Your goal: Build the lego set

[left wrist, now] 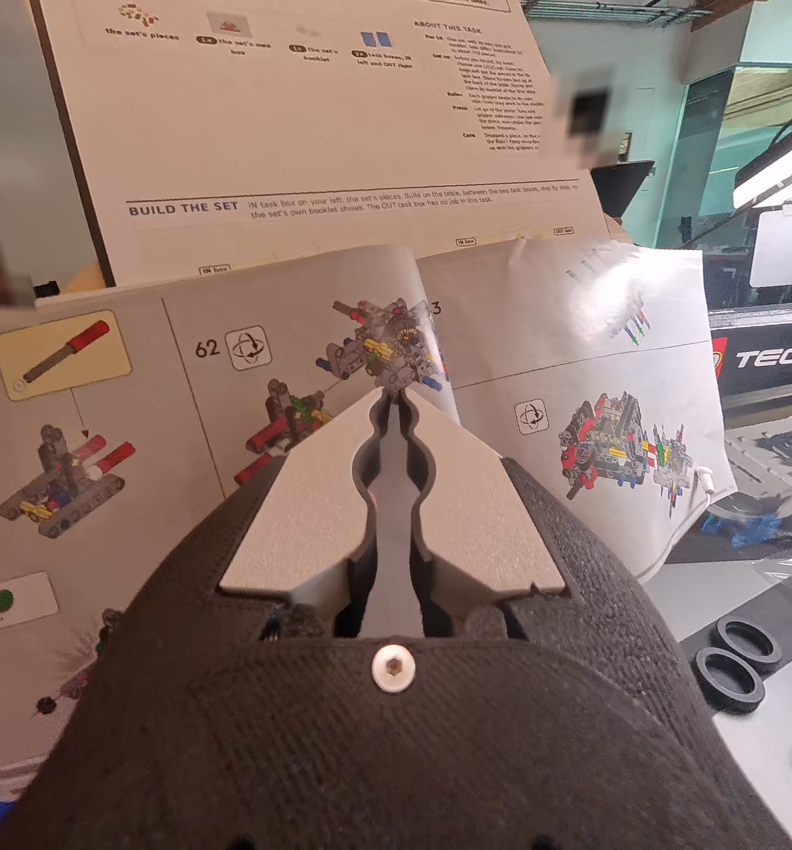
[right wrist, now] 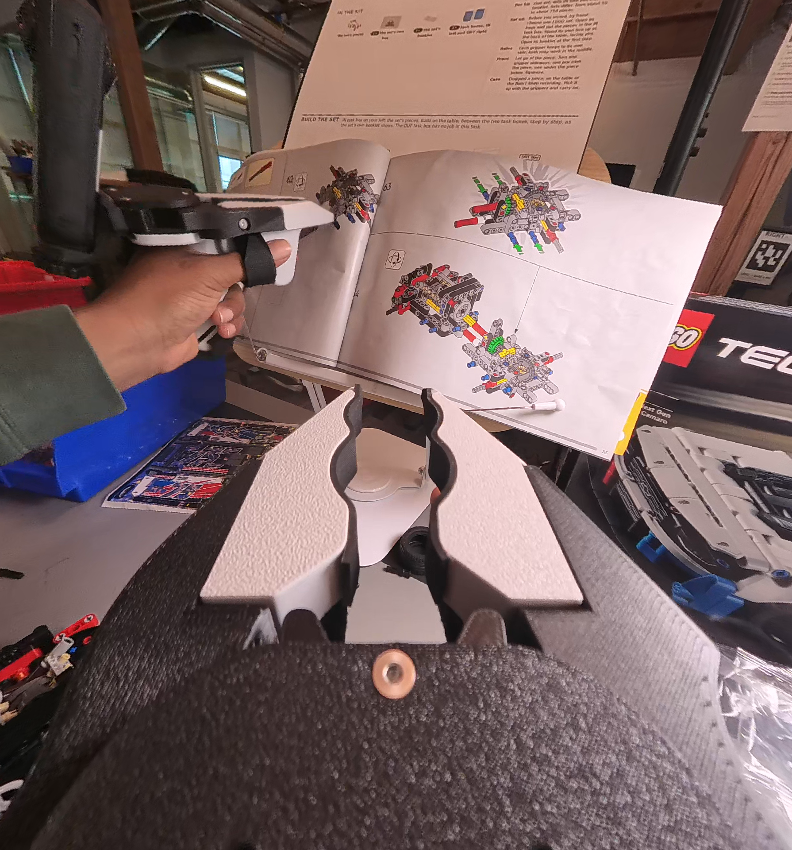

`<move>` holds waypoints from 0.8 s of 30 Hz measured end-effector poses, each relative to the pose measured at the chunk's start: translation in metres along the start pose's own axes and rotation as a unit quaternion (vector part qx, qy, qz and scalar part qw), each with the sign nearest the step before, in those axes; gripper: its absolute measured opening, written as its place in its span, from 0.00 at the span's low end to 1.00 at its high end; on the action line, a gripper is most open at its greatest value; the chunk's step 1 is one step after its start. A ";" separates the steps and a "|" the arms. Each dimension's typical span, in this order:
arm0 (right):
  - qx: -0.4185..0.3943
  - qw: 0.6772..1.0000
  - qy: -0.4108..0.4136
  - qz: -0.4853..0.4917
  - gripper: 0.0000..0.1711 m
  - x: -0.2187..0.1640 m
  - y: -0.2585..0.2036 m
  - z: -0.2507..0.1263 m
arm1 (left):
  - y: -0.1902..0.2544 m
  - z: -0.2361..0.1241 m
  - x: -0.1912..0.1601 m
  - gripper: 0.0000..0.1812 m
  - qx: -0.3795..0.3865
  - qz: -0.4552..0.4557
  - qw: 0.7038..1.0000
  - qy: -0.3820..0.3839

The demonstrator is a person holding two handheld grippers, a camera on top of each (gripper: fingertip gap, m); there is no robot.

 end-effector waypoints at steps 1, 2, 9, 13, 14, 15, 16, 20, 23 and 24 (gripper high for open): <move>0.000 1.000 0.000 0.001 0.14 0.000 0.000 0.000 | 0.003 -0.002 -0.003 0.01 0.000 -0.004 1.000 0.001; 0.001 1.000 0.000 0.001 0.14 0.000 0.000 0.000 | 0.006 -0.003 -0.007 0.02 -0.002 -0.007 1.000 0.003; 0.001 1.000 -0.001 -0.002 0.14 -0.001 -0.001 0.001 | 0.021 -0.003 -0.024 0.00 0.002 -0.002 1.000 0.006; -0.001 1.000 -0.002 0.001 0.14 -0.002 0.002 0.001 | 0.022 -0.001 -0.020 0.00 0.003 0.003 1.000 0.014; -0.002 1.000 -0.002 0.002 0.14 -0.002 0.002 0.001 | 0.020 -0.001 -0.017 0.00 0.008 0.004 1.000 0.015; -0.002 1.000 -0.002 0.003 0.14 -0.002 0.003 0.001 | 0.017 -0.001 -0.014 0.00 0.014 0.003 1.000 0.017; -0.002 1.000 -0.002 0.003 0.14 -0.002 0.003 0.001 | 0.014 0.000 -0.011 0.00 0.021 0.000 1.000 0.020; -0.002 1.000 -0.003 0.002 0.14 -0.003 0.003 0.002 | 0.001 0.004 -0.002 0.00 0.040 -0.008 0.999 0.014; -0.003 1.000 -0.002 0.001 0.14 -0.002 0.003 0.001 | 0.001 0.004 -0.003 0.00 0.042 0.000 0.999 0.012; -0.003 1.000 -0.002 0.002 0.14 -0.002 0.003 0.001 | 0.002 0.004 -0.004 0.00 0.041 0.001 0.999 0.011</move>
Point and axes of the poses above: each gripper's, where its closed fingertips meet, z out along the fingers, x out of its top, y = z × x across the jaws, the point moved 10 cm from there along -z, back along the fingers, and after that the axes turned 15 degrees about -y, right-handed, at the moved point
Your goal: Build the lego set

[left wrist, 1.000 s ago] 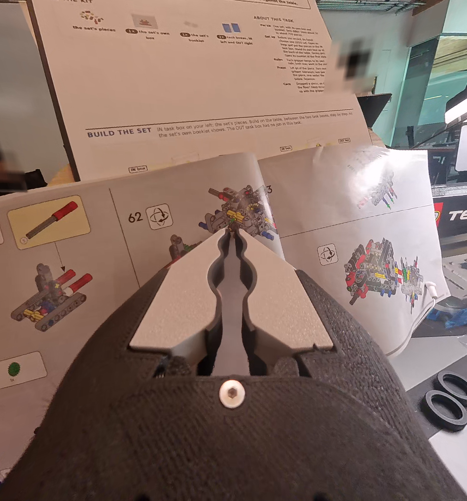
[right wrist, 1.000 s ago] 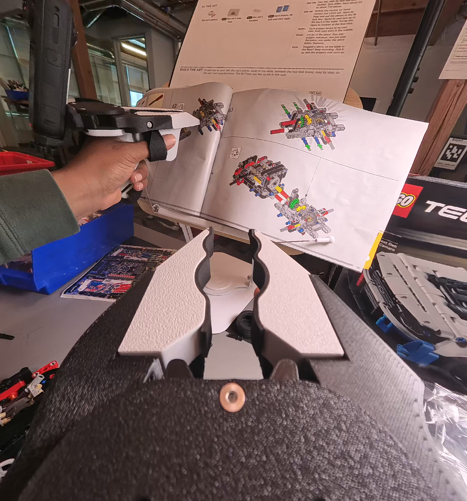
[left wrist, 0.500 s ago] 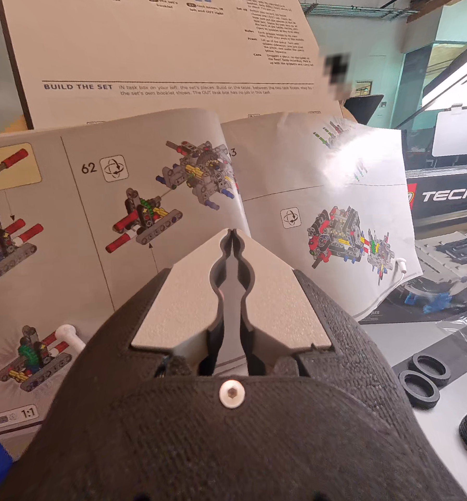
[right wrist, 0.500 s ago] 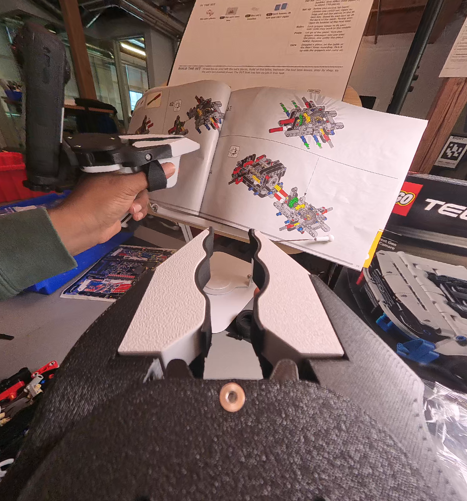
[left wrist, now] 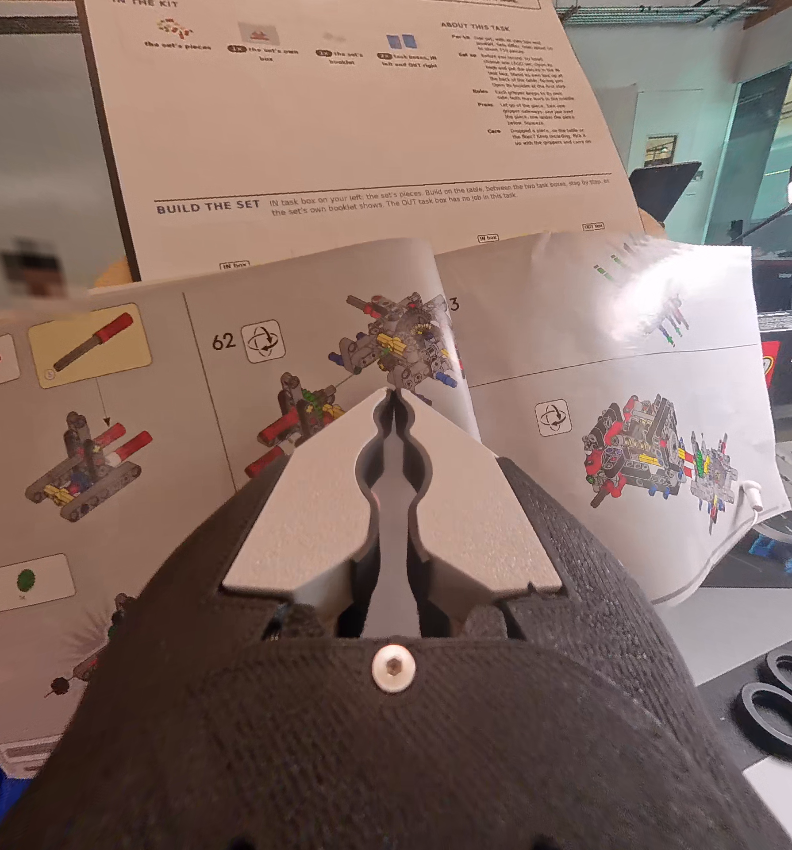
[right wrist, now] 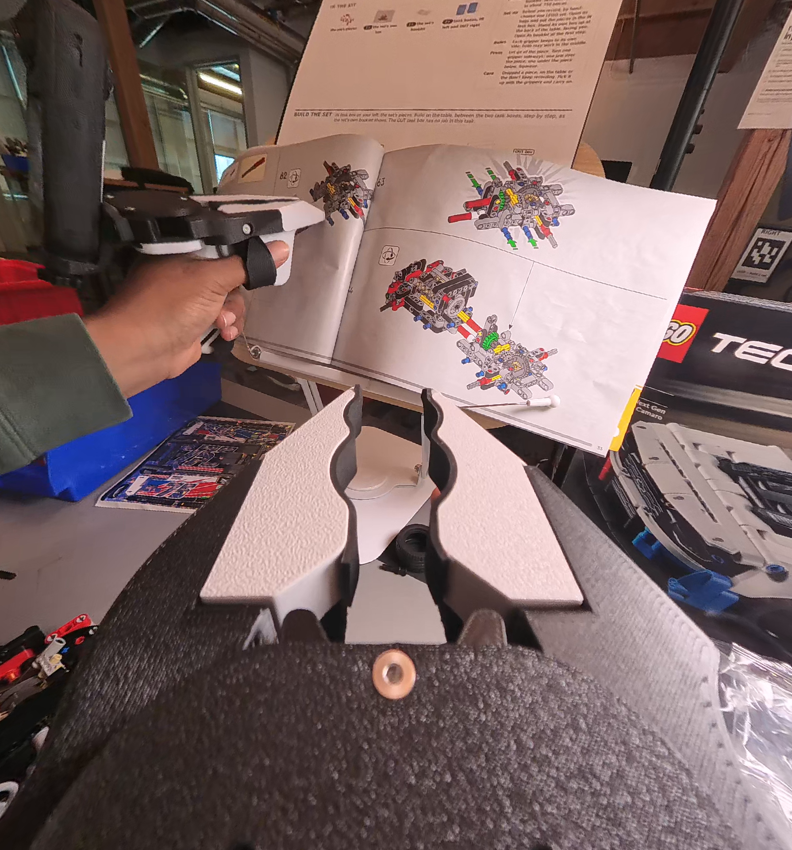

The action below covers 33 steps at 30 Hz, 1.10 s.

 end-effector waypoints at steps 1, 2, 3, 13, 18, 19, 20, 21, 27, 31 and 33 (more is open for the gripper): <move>0.000 1.000 0.000 0.001 0.14 0.000 0.000 0.000 | 0.000 0.000 0.000 0.00 -0.001 0.000 1.000 -0.001; 0.000 1.000 0.000 0.001 0.14 0.000 0.000 0.000 | 0.000 0.000 -0.001 0.00 -0.001 -0.001 1.000 -0.001; 0.000 1.000 0.001 0.001 0.14 0.000 0.001 -0.001 | 0.001 0.000 0.000 0.00 -0.001 -0.001 1.000 -0.001; 0.000 1.000 0.003 0.002 0.14 0.002 0.001 -0.002 | 0.008 0.000 -0.002 0.00 -0.006 0.009 1.000 -0.005; 0.001 1.000 0.003 0.003 0.14 0.002 0.001 -0.002 | 0.013 -0.001 -0.002 0.00 -0.007 0.015 1.000 -0.007; 0.001 1.000 0.003 0.003 0.14 0.002 0.001 -0.002 | 0.014 -0.001 -0.003 0.00 -0.007 0.015 1.000 -0.007; 0.001 1.000 0.004 0.003 0.14 0.002 0.001 -0.002 | 0.015 -0.002 -0.003 0.00 -0.007 0.014 1.000 -0.007; 0.001 1.000 0.004 0.003 0.14 0.002 0.001 -0.002 | 0.017 -0.002 -0.004 0.00 -0.009 0.013 1.000 -0.007; 0.001 1.000 0.004 0.002 0.14 0.002 0.001 -0.002 | 0.025 0.001 -0.003 0.00 -0.008 0.013 1.000 -0.002; 0.000 1.000 0.006 0.005 0.14 0.003 0.003 -0.003 | 0.018 0.004 0.008 0.00 0.001 0.004 1.000 -0.002; 0.001 1.000 0.007 0.007 0.14 0.004 0.004 -0.004 | 0.018 0.004 0.009 0.00 0.004 0.012 1.000 -0.003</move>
Point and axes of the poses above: each gripper's, where its closed fingertips meet, z out along the fingers, x out of its top, y = z × x across the jaws, the point moved 10 cm from there along -z, back along the fingers, and after that the axes turned 15 degrees about -y, right-handed, at the moved point
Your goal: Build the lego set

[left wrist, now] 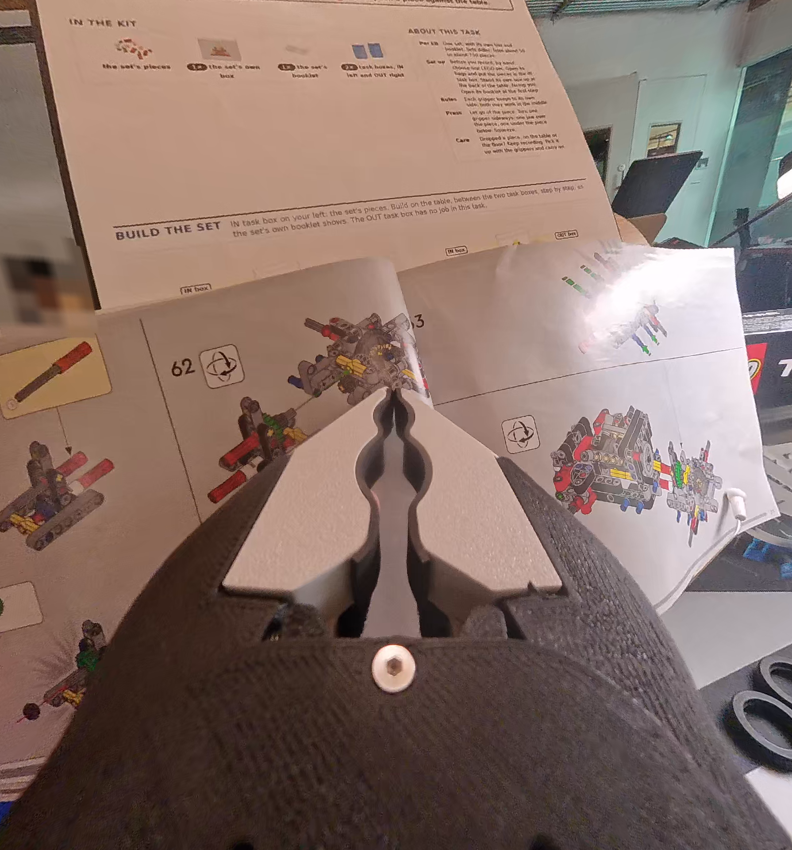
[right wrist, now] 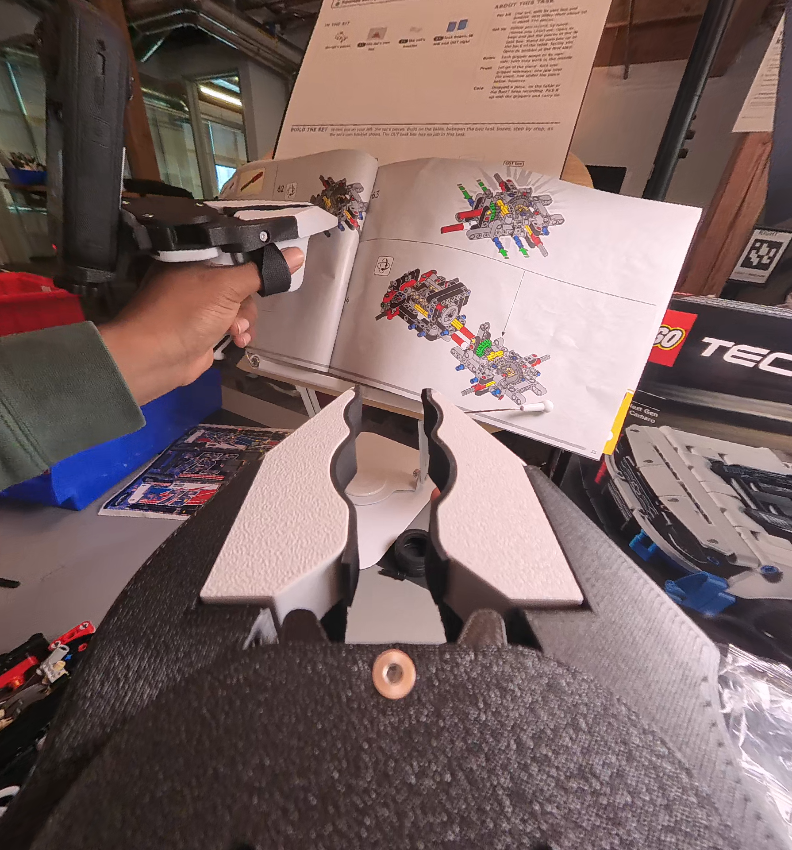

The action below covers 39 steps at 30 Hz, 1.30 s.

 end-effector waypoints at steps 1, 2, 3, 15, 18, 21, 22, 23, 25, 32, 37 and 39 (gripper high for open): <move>0.000 1.000 0.000 0.000 0.14 0.000 0.000 0.000 | 0.000 0.000 0.000 0.00 -0.001 0.000 1.000 0.000; 0.000 1.000 0.001 0.001 0.14 0.000 0.000 0.000 | -0.001 0.000 -0.001 0.00 -0.002 -0.001 1.000 -0.001; 0.000 1.000 0.001 0.001 0.14 0.000 0.000 0.000 | -0.001 0.000 -0.001 0.00 -0.002 -0.001 1.000 -0.001; -0.005 1.000 -0.002 0.002 0.14 -0.002 0.003 0.002 | 0.033 -0.008 -0.004 0.10 -0.092 0.041 0.995 0.005; -0.005 1.000 -0.008 0.006 0.14 -0.005 0.006 0.006 | 0.051 -0.003 0.002 0.07 -0.109 0.056 0.992 0.005; -0.005 1.000 -0.012 0.010 0.14 -0.008 0.008 0.008 | 0.076 0.007 0.007 0.05 -0.120 0.062 0.991 0.004; -0.006 1.000 -0.012 0.011 0.14 -0.008 0.009 0.007 | 0.085 0.011 0.009 0.05 -0.120 0.065 0.991 0.005; -0.007 1.000 -0.012 0.012 0.14 -0.008 0.010 0.007 | 0.094 0.015 0.010 0.04 -0.119 0.068 0.991 0.004; -0.009 1.000 -0.009 0.014 0.14 -0.007 0.011 0.005 | 0.108 0.023 0.012 0.04 -0.112 0.071 0.991 0.002; -0.009 1.000 0.002 0.023 0.14 -0.002 0.018 0.000 | 0.126 0.039 0.016 0.01 -0.075 0.067 0.995 -0.005; -0.008 1.000 0.007 0.026 0.14 0.000 0.019 -0.002 | 0.126 0.039 0.016 0.00 -0.060 0.069 0.996 -0.005; -0.008 1.000 0.008 0.026 0.14 0.001 0.019 -0.003 | 0.126 0.040 0.016 0.00 -0.056 0.070 0.996 -0.007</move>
Point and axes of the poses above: each gripper's, where its closed fingertips meet, z out along the fingers, x out of its top, y = z × x across the jaws, the point moved 10 cm from there along -z, back along the fingers, and after that the axes turned 15 degrees about -y, right-handed, at the moved point
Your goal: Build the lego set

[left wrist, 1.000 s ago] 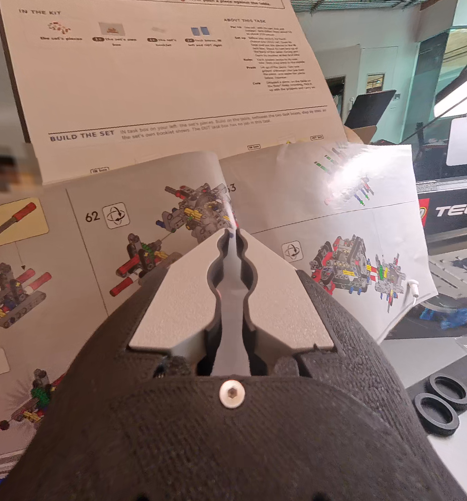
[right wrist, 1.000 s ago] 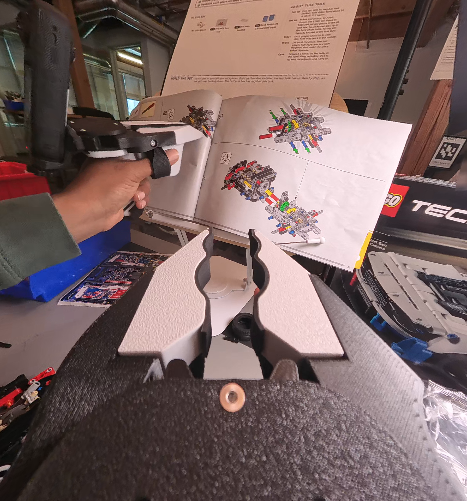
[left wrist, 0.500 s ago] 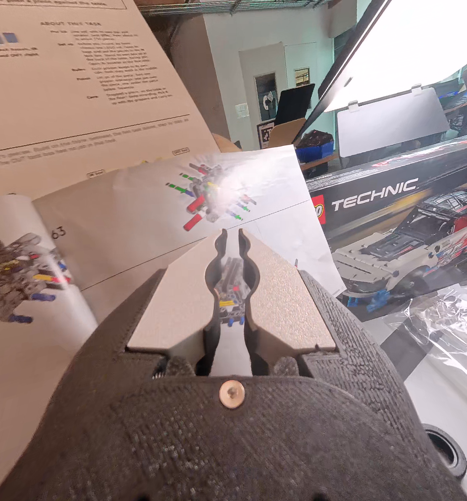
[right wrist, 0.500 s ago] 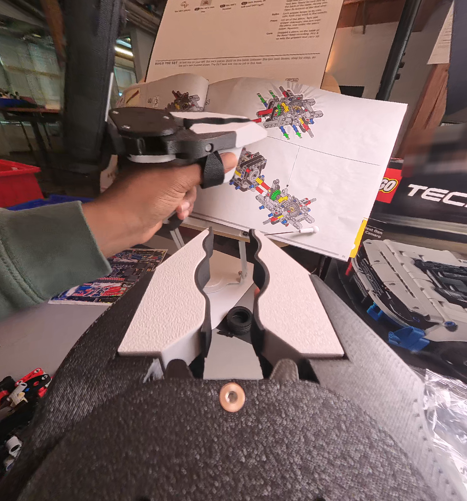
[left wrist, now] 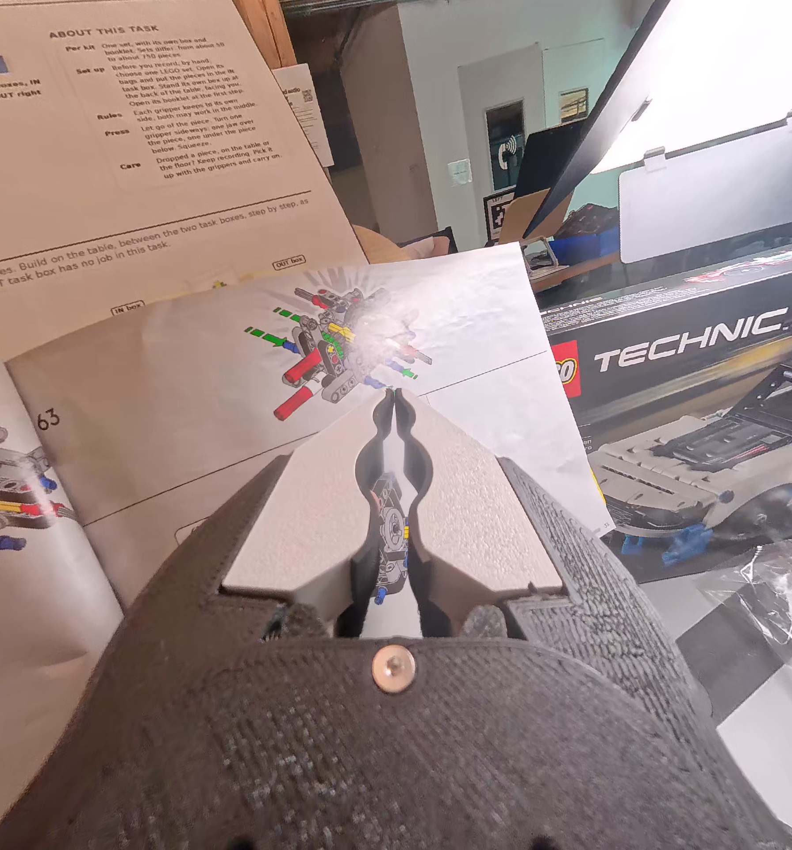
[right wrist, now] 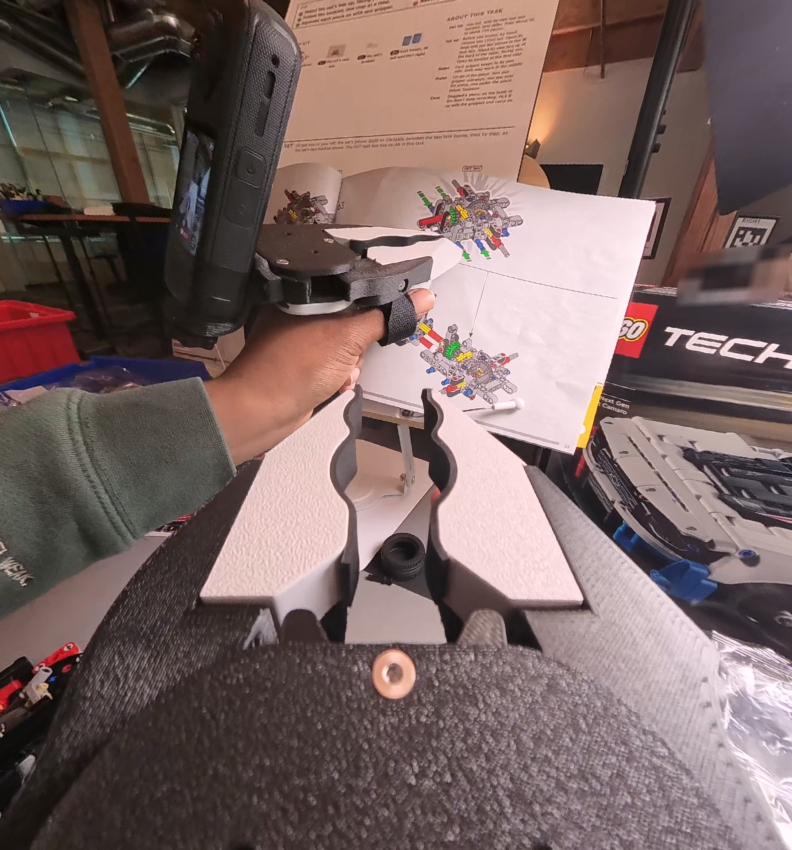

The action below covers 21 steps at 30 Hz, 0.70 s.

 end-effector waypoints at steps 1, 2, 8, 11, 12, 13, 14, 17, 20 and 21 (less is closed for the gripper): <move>0.000 1.000 0.000 0.000 0.14 0.000 0.000 0.000 | 0.000 0.000 0.000 0.00 0.002 0.001 1.000 0.000; 0.000 1.000 0.001 0.000 0.14 0.000 0.000 0.000 | 0.000 0.000 0.000 0.00 0.001 0.001 1.000 -0.001; 0.000 1.000 0.004 0.003 0.14 0.002 0.002 -0.002 | -0.005 -0.005 -0.003 0.00 0.002 -0.007 1.000 0.002; 0.001 1.000 0.004 0.004 0.14 0.002 0.003 -0.002 | -0.009 -0.008 -0.006 0.00 0.005 -0.005 1.000 0.005; 0.001 1.000 0.004 0.005 0.14 0.002 0.003 -0.002 | -0.011 -0.009 -0.007 0.00 0.004 -0.005 1.000 0.006; 0.002 1.000 0.004 0.005 0.14 0.002 0.003 -0.002 | -0.012 -0.010 -0.007 0.00 0.004 -0.008 1.000 0.006; 0.002 1.000 0.004 0.005 0.14 0.002 0.002 -0.002 | -0.015 -0.012 -0.008 0.00 0.004 -0.010 1.000 0.008; 0.002 1.000 0.004 0.005 0.14 0.002 0.002 -0.001 | -0.022 -0.016 -0.009 0.00 0.006 -0.012 1.000 0.008; 0.004 1.000 0.001 0.005 0.14 0.001 0.001 0.000 | -0.029 -0.017 -0.010 0.00 -0.008 -0.010 1.000 -0.008; 0.005 1.000 0.000 0.005 0.14 0.000 0.001 0.001 | -0.031 -0.017 -0.009 0.00 -0.011 -0.004 1.000 -0.009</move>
Point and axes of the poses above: each gripper's, where its closed fingertips meet, z out along the fingers, x out of its top, y = z × x across the jaws, the point moved 10 cm from there along -z, back along the fingers, and after that the axes turned 15 degrees about -y, right-handed, at the moved point
